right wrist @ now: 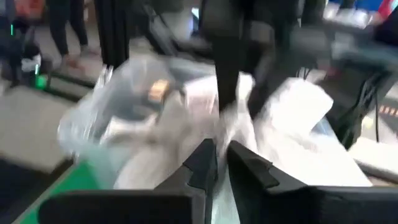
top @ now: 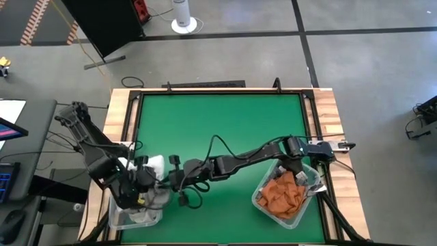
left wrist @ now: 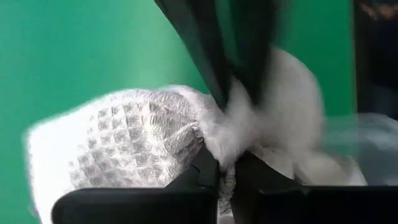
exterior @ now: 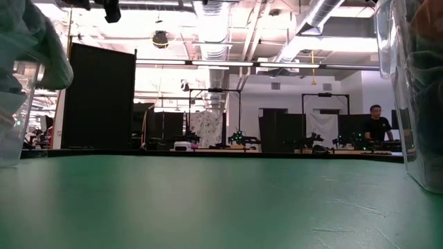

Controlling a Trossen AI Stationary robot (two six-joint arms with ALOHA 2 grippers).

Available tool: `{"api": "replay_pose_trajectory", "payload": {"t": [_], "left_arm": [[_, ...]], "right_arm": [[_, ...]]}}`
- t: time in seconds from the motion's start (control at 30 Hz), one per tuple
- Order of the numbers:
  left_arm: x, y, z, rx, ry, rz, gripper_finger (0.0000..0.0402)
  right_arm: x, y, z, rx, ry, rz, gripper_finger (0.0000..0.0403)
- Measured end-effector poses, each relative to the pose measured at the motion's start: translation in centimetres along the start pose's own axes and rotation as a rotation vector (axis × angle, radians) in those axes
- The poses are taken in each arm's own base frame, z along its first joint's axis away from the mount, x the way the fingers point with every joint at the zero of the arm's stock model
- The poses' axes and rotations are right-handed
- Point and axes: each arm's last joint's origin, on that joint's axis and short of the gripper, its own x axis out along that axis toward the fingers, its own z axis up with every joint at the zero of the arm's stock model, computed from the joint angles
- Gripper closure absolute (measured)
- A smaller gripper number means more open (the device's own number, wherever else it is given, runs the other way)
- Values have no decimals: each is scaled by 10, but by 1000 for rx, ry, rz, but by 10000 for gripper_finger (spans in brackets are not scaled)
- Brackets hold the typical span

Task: Sort towels by color in basket
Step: Put the gray towel into the left transparent bin

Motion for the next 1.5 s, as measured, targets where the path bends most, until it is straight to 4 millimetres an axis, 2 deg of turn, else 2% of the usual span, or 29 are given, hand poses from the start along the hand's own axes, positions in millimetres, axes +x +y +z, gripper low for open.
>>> {"api": "replay_pose_trajectory", "payload": {"t": [0.07,0.2,0.27,0.37,0.5,0.63,0.8,0.93,1.1,1.3,1.5], "left_arm": [[-9,0,2,19,45,-76,394],[-45,-1,7,43,86,-286,397],[-59,0,3,31,148,-367,397],[-66,3,-12,-11,282,-372,398],[-57,4,-32,-68,421,-270,398],[-38,0,-47,-121,494,-236,399],[1,0,-64,-185,495,-177,399],[34,8,-81,-246,520,-97,397],[57,13,-94,-259,523,-91,378],[48,4,-83,-216,489,-187,332],[12,-5,-58,-193,477,-281,258]], "right_arm": [[-6,0,4,-2,47,9,331],[-29,-5,34,-4,83,15,330],[-43,-7,46,-4,137,24,330],[-60,-8,51,31,260,38,330],[-80,-14,52,77,420,2,330],[-95,-19,51,95,537,-87,330],[-96,-23,48,118,561,-113,330],[-94,-23,48,125,549,-116,330],[-92,-23,53,131,497,-120,330],[-92,-22,53,131,498,-119,330],[-91,-23,54,132,484,-121,330]]}}
